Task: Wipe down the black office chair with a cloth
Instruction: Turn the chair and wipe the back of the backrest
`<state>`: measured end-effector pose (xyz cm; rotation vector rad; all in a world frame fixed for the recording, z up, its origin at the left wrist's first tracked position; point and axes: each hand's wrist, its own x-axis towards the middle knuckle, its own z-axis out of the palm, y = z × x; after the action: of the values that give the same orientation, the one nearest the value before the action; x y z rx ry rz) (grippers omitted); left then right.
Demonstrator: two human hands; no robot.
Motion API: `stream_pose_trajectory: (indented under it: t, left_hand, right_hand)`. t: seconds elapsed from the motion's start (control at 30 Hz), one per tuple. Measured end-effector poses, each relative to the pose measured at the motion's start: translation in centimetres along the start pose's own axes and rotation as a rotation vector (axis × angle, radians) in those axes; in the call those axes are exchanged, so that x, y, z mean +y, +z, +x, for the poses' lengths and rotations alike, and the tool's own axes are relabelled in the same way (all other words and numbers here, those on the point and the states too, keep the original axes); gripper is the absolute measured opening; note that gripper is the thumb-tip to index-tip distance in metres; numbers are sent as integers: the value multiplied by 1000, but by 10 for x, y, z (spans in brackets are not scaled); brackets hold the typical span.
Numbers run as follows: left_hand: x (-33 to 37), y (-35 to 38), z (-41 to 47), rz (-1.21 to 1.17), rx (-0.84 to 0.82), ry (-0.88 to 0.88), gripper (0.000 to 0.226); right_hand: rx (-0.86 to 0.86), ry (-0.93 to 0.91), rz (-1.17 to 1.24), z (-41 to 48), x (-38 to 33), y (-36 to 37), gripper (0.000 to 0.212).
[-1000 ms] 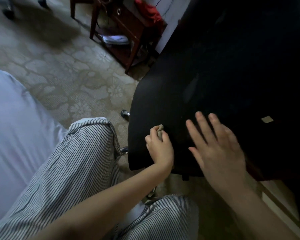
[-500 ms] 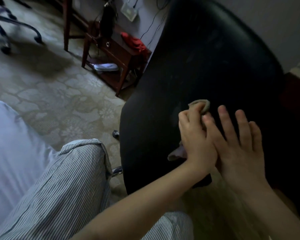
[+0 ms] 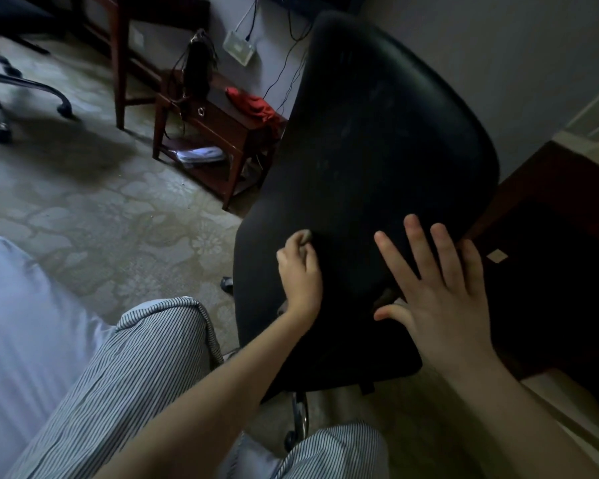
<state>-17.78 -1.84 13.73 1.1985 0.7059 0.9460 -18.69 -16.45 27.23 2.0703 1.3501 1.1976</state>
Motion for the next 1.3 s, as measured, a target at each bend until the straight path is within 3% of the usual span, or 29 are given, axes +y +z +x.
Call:
stream_pose_trajectory:
  t: [0.17,0.33,0.4,0.47,0.57,0.63,0.73,0.9,1.07,1.17,1.3]
  left_hand:
    - [22,8,-64,-67,-36,154,28]
    - [76,21,-78,-191,-65,421,24]
    - [89,23,-64,-195,-85,549,25]
    - [98,25,-42,-181,-96,645,29]
    - [117,31,-6,-217,-135,567,24]
    - [132,33,16,-203,-90,615,23]
    - [144,37,51,-177,-13,770,32]
    - [142,39,100,-173,-8,613,30]
    - [92,26,128,-15,-27,248,26]
    - [48,14,115,78,-47,72,26]
    - [13,-7,61,83,-62,-25,24]
  right_hand:
    - [27,38,-32,-4,-2,-1,129]
    - [89,7,-72,-3,-3,-2,74]
    - [66,-1,-91,3,-1,-7,81]
    - [-24,-4,-103,16,3,-16,111]
    - [-173,-44,-259,33,3,-28,143]
    - [-192,-49,-219,36,3,-27,148]
    - [-186,-99,-101,36,5,-24,132]
    - [-173,-137,-21,32,3,-22,113]
    - [-195,-153,-53,39,0,-18,111]
    - [-192,-163,-83,42,-2,-17,109]
    - [-173,-170,-105,47,-6,-15,107]
